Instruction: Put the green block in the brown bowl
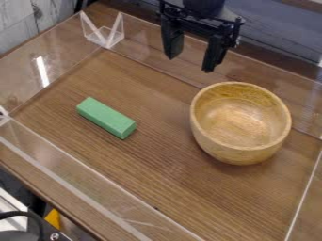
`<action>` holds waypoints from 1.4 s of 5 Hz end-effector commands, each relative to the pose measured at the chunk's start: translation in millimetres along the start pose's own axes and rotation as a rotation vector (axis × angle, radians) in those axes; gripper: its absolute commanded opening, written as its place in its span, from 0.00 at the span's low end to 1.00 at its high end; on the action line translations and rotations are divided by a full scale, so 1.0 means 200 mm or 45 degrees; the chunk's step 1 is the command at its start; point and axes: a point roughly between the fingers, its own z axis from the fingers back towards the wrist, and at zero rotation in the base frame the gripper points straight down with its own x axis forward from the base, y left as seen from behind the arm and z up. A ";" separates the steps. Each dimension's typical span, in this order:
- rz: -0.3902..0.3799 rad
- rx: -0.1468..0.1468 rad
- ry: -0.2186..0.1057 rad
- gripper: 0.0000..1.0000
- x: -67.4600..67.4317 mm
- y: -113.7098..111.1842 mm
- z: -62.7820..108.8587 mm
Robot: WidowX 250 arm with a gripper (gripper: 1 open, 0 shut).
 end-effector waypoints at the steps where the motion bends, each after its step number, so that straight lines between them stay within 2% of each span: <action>1: 0.131 -0.009 -0.006 1.00 -0.04 0.01 0.02; 2: 0.403 -0.024 -0.015 1.00 -0.12 0.05 -0.01; 3: 0.721 -0.037 -0.037 1.00 -0.21 0.12 -0.04; 4: 1.039 -0.047 -0.069 1.00 -0.29 0.26 -0.12; 5: 1.356 -0.075 -0.100 1.00 -0.36 0.36 -0.21; 6: 1.673 -0.108 -0.131 1.00 -0.38 0.36 -0.26; 7: 1.859 -0.127 -0.154 1.00 -0.36 0.35 -0.31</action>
